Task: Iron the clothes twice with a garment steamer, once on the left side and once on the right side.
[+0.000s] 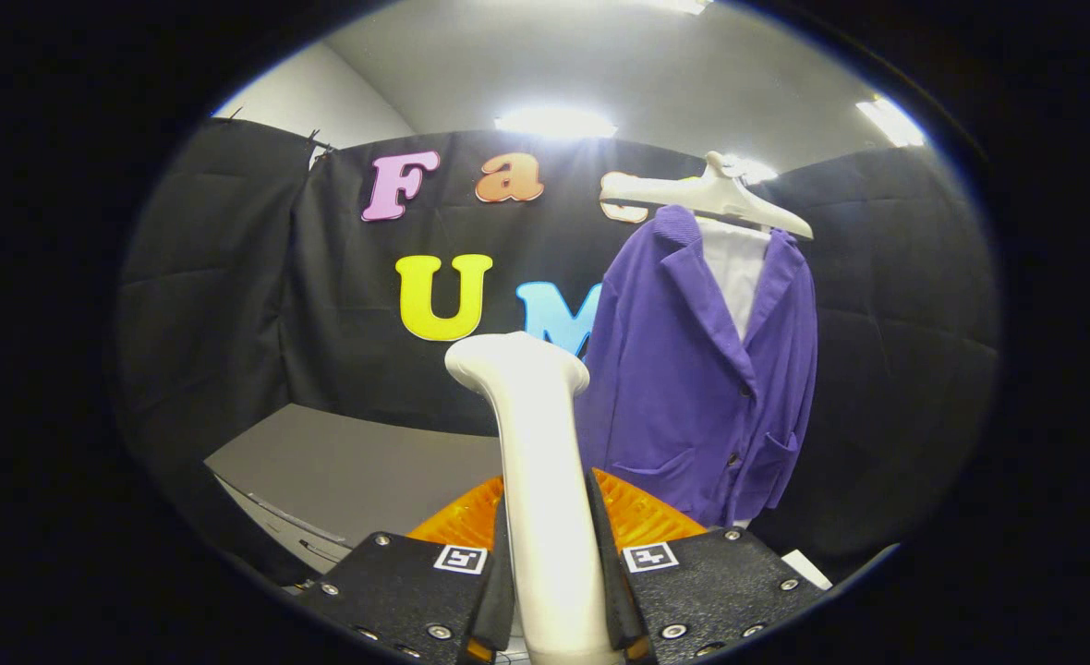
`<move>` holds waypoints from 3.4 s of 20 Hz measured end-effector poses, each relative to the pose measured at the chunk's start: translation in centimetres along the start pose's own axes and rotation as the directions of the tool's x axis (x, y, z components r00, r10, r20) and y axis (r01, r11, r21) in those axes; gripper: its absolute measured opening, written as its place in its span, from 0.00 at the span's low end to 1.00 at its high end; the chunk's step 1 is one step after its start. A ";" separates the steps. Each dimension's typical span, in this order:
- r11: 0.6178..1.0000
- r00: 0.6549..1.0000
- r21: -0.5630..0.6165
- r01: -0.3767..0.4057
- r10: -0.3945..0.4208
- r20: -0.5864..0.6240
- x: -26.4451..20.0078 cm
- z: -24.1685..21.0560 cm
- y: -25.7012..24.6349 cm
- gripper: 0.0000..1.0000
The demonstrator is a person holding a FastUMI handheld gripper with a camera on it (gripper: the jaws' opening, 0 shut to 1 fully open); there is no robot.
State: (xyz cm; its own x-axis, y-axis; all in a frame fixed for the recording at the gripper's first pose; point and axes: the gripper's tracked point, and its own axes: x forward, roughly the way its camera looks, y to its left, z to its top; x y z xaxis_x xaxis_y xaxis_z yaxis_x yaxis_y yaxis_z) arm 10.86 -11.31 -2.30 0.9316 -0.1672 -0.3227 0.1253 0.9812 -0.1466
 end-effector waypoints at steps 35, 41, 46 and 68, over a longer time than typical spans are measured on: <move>0.938 0.930 0.050 0.342 -0.345 0.126 12.3 3.4 -13.1 0.39; 0.931 0.930 0.007 0.365 -0.365 0.052 12.7 -1.6 -12.7 0.39; 0.930 0.930 0.009 0.367 -0.367 0.011 12.8 -5.1 -12.5 0.39; 0.915 0.907 0.051 0.400 -0.388 -0.161 12.1 -20.1 -12.4 0.40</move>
State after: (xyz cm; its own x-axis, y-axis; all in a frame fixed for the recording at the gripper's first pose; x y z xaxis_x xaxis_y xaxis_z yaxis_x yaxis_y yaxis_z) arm 13.75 -27.44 -23.20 0.7418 -0.5481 -0.3865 0.5049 0.8357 -0.2161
